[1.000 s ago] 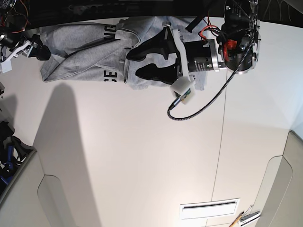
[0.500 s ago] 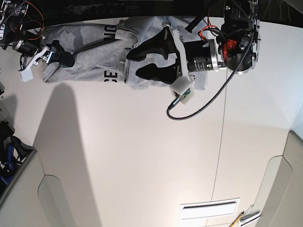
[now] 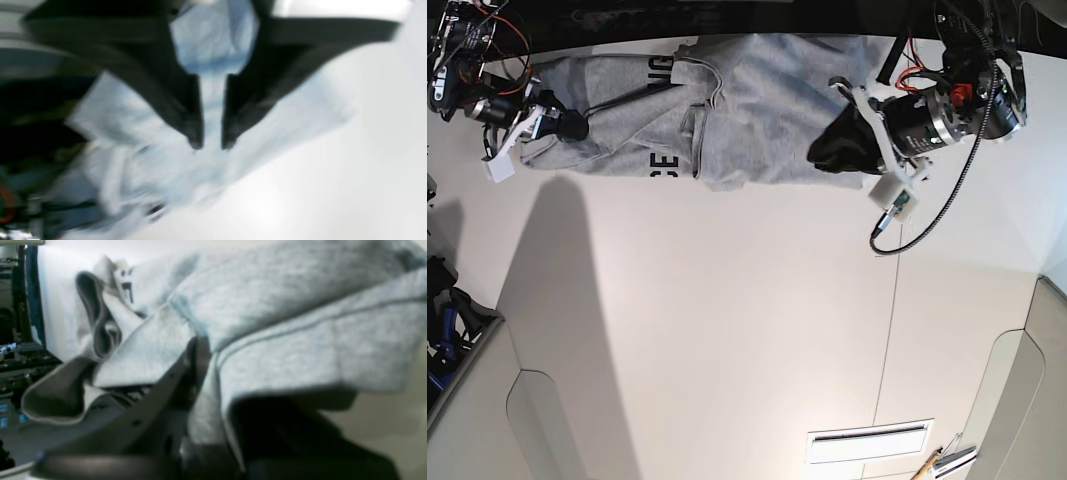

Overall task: Fold the T-shirt properly
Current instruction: 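Grasp the folded bundle's edge with the right gripper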

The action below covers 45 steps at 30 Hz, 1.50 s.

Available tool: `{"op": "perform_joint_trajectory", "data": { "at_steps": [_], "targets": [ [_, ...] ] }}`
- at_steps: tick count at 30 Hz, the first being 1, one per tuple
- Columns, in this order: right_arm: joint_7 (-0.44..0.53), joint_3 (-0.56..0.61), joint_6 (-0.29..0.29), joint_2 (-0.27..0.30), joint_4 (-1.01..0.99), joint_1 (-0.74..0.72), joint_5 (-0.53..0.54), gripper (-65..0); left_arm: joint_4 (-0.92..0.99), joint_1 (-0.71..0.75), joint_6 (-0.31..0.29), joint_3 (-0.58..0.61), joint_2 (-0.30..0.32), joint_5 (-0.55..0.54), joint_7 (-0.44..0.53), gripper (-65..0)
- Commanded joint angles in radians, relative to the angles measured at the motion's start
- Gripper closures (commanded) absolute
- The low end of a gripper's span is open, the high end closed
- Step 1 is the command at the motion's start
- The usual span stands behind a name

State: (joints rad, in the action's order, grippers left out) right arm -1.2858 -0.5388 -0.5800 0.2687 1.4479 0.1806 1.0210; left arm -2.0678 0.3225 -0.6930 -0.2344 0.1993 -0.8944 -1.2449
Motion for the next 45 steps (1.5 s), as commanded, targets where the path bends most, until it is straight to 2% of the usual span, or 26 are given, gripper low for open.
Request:
{"op": "perform_joint_trajectory", "data": {
  "at_steps": [1, 2, 9, 13, 16, 18, 22, 26, 31, 37, 45],
  "targets": [
    [0.003, -0.004, -0.003, 0.016, 0.015, -0.018, 0.037, 0.0, 0.003, 0.007, -0.005, -0.029, 0.004, 0.0, 0.014, -2.7],
    [-0.001, -0.004, -0.003, 0.016, 0.015, -0.025, 0.046, 0.0, 0.021, 0.016, -0.005, -0.057, 0.004, 0.01, 0.014, 0.0],
    [-0.058, -0.004, -0.004, 0.016, 0.017, -0.072, 0.16, 0.0, 0.273, 0.032, 0.0, -0.172, 0.003, 0.023, 0.036, 0.0],
    [-0.111, -0.004, -0.004, 0.016, 0.021, -0.084, 0.302, 0.0, 0.415, 0.032, 0.001, -0.172, 0.003, -0.001, 0.052, 0.0],
    [-0.111, -0.002, -0.024, 0.011, 0.036, -0.086, 0.409, 0.0, 0.47, 0.032, 0.0, -0.172, 0.003, -0.037, 0.052, 0.0],
    [-0.111, -0.001, -0.026, -0.005, 0.064, -0.086, 0.451, 0.0, 0.48, 0.032, 0.0, -0.172, 0.003, -0.037, 0.052, 0.0],
    [-0.111, 0.017, -0.026, -0.072, 0.155, -0.085, 0.451, 0.0, 0.48, 0.031, 0.0, -0.172, 0.003, -0.038, 0.053, 0.0],
    [-0.111, 0.09, -0.026, -0.148, 0.226, -0.086, 0.402, 0.0, 0.48, 0.031, 0.0, -0.172, 0.003, -0.038, 0.053, 0.0],
    [-0.111, 0.246, -0.026, -0.223, 0.236, -0.086, 0.29, 0.0, 0.48, 0.031, 0.0, -0.172, 0.003, -0.038, 0.053, 0.0],
    [-0.04, 0.41, -0.026, -0.312, 0.236, -0.09, 0.159, 0.0, 0.48, 0.031, 0.0, -0.172, 0.003, -0.038, 0.052, 0.0],
    [0.114, 0.568, -0.017, -0.395, 0.236, -0.155, -0.18, 0.0, 0.48, 0.032, 0.0, -0.172, 0.003, -0.037, 0.052, 0.0]
  ]
}}
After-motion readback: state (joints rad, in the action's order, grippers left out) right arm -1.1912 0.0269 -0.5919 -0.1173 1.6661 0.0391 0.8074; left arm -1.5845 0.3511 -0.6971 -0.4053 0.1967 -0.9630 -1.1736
